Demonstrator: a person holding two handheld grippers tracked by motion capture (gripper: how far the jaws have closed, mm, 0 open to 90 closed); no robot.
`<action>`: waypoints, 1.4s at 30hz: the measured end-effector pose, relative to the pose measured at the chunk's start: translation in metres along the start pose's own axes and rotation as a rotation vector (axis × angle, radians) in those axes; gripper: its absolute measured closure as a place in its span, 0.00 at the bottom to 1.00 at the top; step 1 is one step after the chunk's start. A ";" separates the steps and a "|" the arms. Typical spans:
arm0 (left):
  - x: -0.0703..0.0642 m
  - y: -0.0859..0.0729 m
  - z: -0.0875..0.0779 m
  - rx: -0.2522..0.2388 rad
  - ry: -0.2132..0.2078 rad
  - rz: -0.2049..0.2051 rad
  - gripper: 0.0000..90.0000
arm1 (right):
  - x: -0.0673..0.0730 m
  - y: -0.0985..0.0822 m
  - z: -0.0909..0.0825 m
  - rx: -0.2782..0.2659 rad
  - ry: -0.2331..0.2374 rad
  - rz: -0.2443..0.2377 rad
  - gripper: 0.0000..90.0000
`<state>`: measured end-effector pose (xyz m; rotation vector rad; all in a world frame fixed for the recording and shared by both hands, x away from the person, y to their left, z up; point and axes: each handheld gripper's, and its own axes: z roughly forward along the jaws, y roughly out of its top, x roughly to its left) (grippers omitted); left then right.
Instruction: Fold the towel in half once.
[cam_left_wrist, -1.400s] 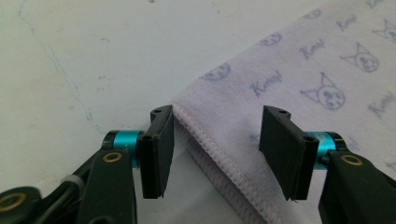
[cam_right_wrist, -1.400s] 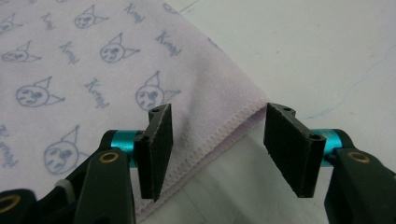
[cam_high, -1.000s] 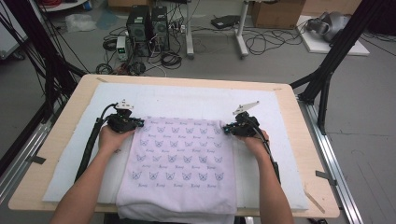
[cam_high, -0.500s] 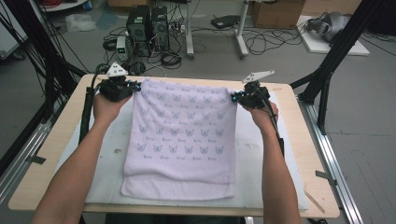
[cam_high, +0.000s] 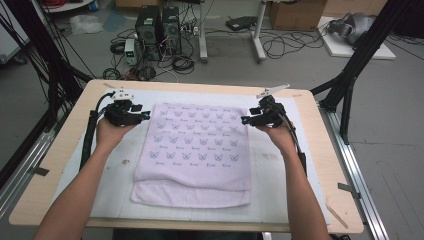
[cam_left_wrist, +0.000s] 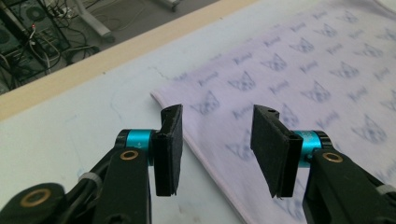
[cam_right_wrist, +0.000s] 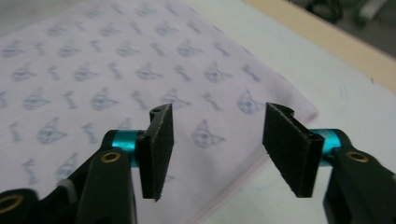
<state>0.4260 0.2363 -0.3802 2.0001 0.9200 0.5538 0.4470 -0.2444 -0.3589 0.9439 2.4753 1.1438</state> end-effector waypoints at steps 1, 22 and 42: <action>-0.003 -0.004 -0.005 -0.003 -0.015 0.007 0.59 | 0.006 -0.002 -0.004 -0.015 0.007 -0.011 0.48; -0.079 -0.094 -0.071 0.023 -0.266 0.133 0.55 | 0.110 -0.102 -0.032 -0.049 0.142 -0.151 0.53; -0.071 -0.092 -0.045 0.122 -0.251 0.106 0.77 | 0.107 -0.115 -0.005 0.038 0.186 -0.130 0.89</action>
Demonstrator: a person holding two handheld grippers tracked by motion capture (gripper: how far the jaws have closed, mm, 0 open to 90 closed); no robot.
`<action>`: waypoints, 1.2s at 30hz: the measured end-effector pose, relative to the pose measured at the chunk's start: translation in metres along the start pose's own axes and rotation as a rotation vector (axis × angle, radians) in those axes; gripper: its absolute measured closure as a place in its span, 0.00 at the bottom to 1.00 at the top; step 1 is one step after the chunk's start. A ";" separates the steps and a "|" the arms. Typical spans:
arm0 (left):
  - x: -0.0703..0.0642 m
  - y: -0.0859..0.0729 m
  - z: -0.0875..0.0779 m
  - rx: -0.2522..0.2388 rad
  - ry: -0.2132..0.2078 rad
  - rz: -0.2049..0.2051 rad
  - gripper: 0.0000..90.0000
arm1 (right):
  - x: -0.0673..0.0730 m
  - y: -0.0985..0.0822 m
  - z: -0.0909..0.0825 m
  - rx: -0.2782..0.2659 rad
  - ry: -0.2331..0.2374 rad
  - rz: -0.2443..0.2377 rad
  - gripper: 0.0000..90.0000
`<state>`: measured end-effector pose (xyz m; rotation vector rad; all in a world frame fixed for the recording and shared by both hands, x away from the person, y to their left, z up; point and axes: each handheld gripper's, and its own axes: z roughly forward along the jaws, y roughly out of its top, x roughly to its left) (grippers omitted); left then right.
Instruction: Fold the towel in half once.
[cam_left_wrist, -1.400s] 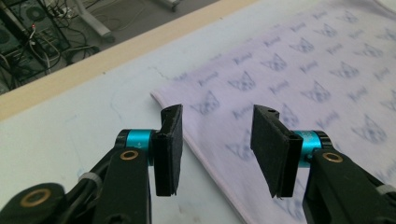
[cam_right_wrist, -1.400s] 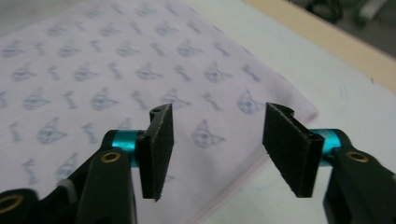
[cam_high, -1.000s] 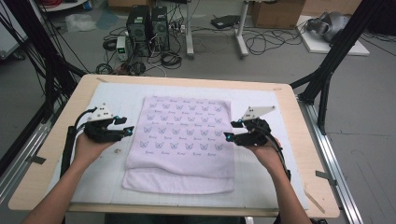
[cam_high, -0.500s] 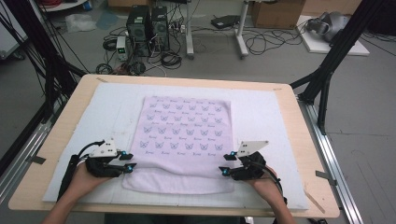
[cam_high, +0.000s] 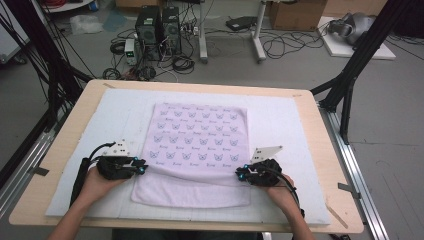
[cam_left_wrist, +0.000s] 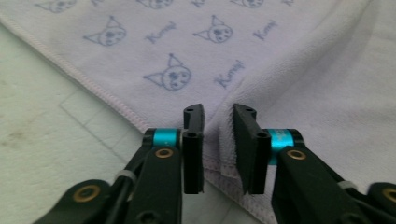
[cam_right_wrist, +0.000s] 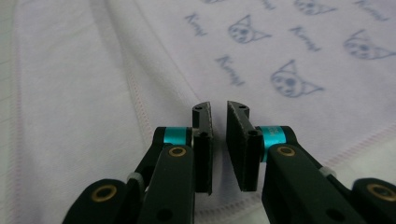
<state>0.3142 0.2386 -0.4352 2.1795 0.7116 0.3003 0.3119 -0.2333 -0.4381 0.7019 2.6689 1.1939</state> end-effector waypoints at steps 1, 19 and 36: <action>0.000 0.000 -0.001 -0.002 0.018 -0.006 0.73 | -0.001 0.000 -0.001 -0.005 -0.016 0.001 0.88; -0.016 -0.005 -0.007 -0.009 -0.052 0.058 0.87 | 0.028 -0.006 -0.004 -0.002 0.022 -0.118 0.72; -0.030 0.010 -0.051 -0.078 -0.054 0.097 0.97 | 0.035 0.014 -0.036 -0.078 0.048 -0.132 0.96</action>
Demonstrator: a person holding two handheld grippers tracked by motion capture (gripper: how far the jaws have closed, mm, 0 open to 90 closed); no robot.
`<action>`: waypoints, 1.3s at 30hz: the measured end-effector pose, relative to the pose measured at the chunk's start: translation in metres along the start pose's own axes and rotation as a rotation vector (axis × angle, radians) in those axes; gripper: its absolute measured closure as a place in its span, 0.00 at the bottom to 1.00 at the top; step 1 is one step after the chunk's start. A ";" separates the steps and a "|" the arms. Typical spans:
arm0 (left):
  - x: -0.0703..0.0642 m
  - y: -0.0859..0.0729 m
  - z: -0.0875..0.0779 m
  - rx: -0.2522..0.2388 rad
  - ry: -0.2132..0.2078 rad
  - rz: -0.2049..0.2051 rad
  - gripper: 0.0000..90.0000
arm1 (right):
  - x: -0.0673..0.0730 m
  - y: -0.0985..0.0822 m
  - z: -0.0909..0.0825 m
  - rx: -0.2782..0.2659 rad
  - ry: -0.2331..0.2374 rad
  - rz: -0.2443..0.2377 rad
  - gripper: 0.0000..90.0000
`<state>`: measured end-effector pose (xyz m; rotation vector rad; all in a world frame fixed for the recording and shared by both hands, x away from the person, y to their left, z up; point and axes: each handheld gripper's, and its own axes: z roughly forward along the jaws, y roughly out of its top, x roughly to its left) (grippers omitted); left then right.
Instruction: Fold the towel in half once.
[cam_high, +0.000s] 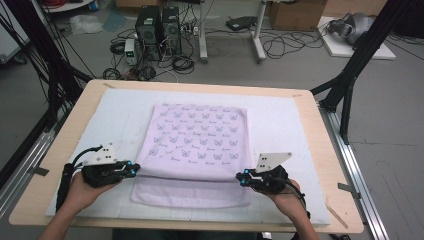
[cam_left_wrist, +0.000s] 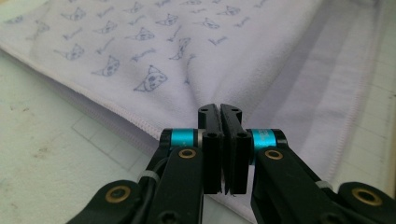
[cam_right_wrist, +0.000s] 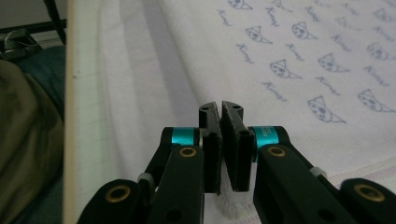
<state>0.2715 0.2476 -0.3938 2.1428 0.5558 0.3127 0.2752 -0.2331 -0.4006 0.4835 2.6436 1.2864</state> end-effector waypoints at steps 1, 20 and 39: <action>-0.004 0.000 -0.003 -0.003 -0.003 0.007 0.97 | 0.003 0.001 -0.004 -0.005 0.006 -0.009 0.96; -0.027 -0.031 0.033 0.112 -0.126 0.039 0.86 | 0.015 -0.036 0.020 0.062 0.093 0.001 0.76; -0.032 -0.023 0.006 0.025 -0.159 0.032 0.97 | 0.028 -0.030 -0.001 -0.017 0.093 -0.013 0.97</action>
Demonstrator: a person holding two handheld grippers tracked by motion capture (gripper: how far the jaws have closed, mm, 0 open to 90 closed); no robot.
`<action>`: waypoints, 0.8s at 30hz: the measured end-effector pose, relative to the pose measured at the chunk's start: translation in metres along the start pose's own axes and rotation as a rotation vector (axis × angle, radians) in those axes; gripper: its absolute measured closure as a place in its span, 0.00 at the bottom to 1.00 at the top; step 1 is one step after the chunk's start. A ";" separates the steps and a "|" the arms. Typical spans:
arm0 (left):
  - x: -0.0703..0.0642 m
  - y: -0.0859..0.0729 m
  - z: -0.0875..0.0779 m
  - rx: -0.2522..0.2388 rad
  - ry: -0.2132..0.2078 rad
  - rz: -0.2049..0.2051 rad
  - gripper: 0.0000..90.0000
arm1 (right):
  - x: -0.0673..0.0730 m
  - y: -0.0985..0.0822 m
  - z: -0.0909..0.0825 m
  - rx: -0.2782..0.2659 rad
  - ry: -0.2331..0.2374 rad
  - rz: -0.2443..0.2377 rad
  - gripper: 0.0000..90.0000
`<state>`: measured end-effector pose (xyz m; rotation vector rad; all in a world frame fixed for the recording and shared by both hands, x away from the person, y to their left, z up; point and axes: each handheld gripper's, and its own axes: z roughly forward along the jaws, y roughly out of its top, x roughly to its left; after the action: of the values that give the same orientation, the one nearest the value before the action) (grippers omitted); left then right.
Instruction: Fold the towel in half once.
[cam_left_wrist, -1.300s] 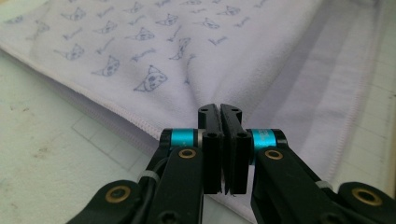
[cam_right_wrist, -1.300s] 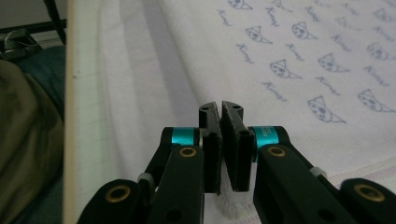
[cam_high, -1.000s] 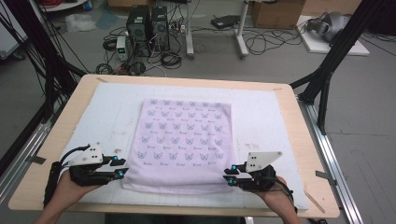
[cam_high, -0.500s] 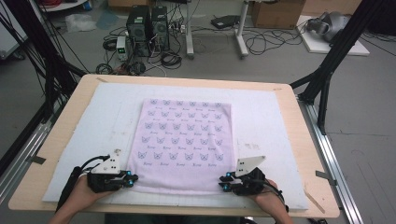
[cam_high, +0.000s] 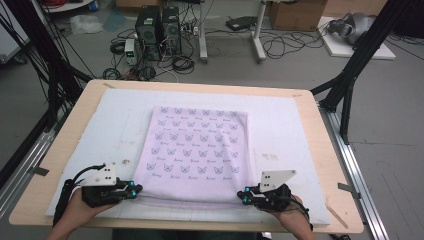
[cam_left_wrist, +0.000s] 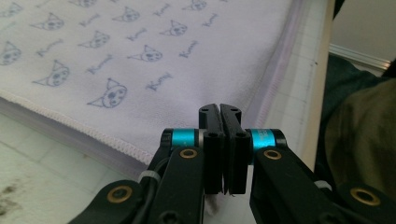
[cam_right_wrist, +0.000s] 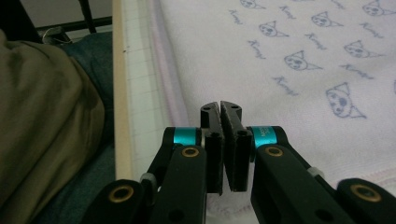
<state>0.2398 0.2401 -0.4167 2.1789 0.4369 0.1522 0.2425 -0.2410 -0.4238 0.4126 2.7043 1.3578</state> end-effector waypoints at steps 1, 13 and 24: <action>-0.001 -0.002 0.002 0.008 -0.003 -0.004 0.96 | 0.000 -0.001 0.001 0.000 0.015 0.011 0.95; 0.022 0.008 0.016 -0.031 0.076 -0.048 0.68 | -0.029 0.004 0.015 -0.019 -0.068 0.078 0.66; 0.051 0.025 0.035 -0.051 0.130 -0.073 0.57 | -0.066 0.011 0.018 -0.053 -0.145 0.141 0.53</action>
<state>0.3026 0.2182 -0.4202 2.1075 0.5794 0.2632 0.3117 -0.2393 -0.4291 0.6808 2.5587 1.3723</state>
